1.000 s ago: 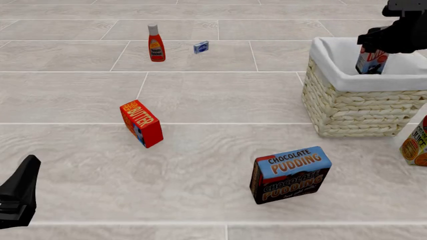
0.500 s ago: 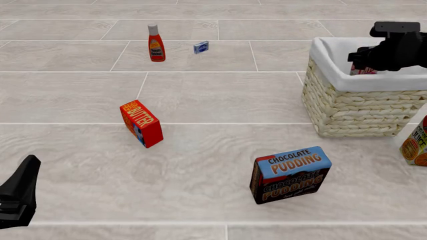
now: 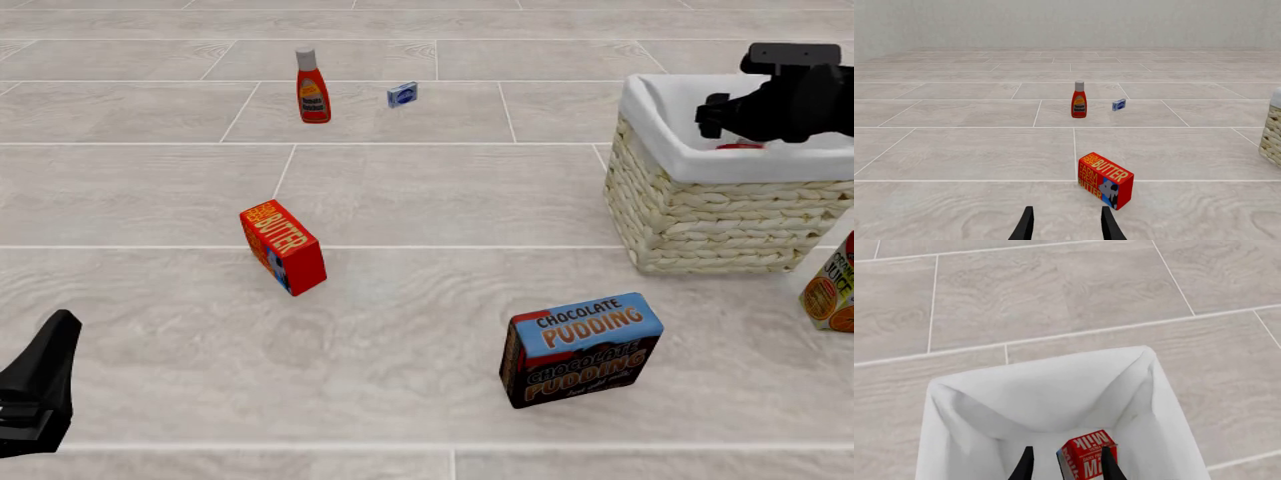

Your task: Pick the milk and place it in the basket.

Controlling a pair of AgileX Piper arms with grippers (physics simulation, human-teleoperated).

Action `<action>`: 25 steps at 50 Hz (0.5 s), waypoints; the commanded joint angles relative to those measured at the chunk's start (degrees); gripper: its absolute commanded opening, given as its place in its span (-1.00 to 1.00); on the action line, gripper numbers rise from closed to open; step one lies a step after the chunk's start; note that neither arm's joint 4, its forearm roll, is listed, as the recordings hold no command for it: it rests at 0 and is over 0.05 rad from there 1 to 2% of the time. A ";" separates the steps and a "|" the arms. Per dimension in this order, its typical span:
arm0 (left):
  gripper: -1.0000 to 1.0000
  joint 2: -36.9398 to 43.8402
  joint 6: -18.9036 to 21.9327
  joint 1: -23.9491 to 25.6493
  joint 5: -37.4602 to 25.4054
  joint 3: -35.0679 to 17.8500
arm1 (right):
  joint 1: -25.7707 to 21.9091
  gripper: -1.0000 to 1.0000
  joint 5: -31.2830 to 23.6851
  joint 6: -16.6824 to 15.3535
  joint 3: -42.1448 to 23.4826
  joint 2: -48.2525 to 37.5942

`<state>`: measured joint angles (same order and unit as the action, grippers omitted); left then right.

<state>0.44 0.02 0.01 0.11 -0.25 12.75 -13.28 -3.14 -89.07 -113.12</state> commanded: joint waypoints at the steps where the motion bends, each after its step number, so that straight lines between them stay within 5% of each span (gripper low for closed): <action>1: 1.00 0.00 0.01 -0.02 0.00 0.00 | -0.05 1.00 -0.04 0.20 0.25 1.20; 25: 1.00 -0.01 -0.01 -0.01 0.00 0.00 | -0.34 1.00 -1.02 -0.59 2.51 8.84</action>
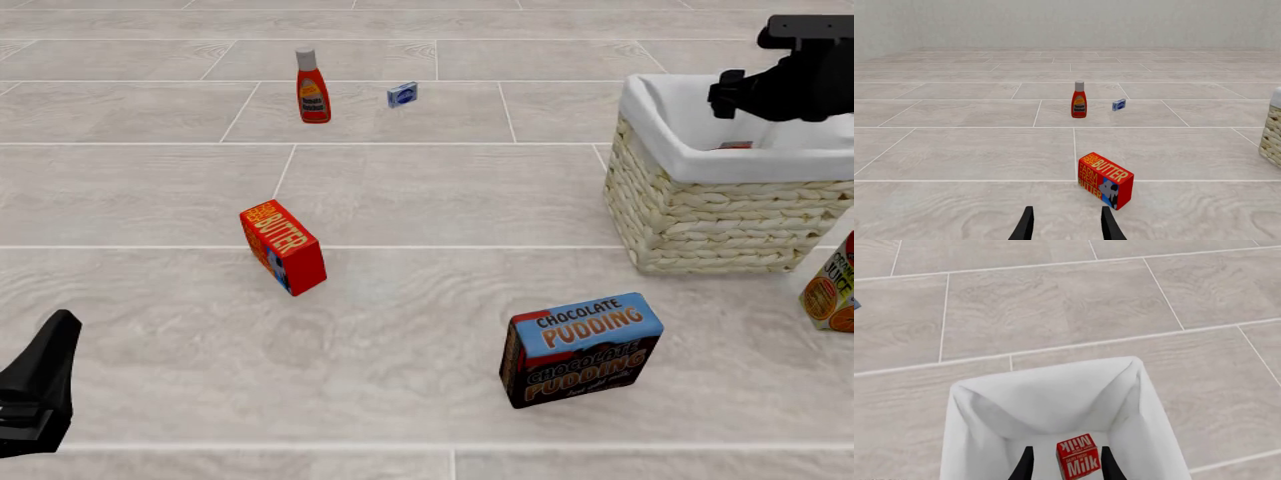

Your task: Pick the milk and place it in the basket.

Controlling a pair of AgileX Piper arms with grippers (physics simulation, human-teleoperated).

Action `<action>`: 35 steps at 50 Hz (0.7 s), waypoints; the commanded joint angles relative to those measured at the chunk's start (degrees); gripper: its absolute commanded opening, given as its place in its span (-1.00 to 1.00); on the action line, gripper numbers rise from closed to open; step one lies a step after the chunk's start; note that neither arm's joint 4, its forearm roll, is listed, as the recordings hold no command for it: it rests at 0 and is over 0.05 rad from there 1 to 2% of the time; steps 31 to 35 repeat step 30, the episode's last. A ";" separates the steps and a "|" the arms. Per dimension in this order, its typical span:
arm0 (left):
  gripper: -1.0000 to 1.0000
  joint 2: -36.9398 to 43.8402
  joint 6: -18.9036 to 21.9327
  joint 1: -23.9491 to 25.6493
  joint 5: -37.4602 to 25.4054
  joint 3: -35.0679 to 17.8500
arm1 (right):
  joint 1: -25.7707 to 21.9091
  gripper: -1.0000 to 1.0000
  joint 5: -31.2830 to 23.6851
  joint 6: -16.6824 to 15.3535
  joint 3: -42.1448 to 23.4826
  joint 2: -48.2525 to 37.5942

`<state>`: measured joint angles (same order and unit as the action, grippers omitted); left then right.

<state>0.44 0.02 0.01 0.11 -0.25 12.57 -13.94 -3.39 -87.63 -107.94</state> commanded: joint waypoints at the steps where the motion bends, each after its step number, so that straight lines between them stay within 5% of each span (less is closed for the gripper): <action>1: 1.00 -0.01 0.01 0.01 0.00 0.00 | -0.17 1.00 -0.49 -0.33 1.14 4.11; 35: 1.00 -0.01 0.00 0.01 0.00 0.00 | -0.61 1.00 0.89 -0.60 7.61 14.08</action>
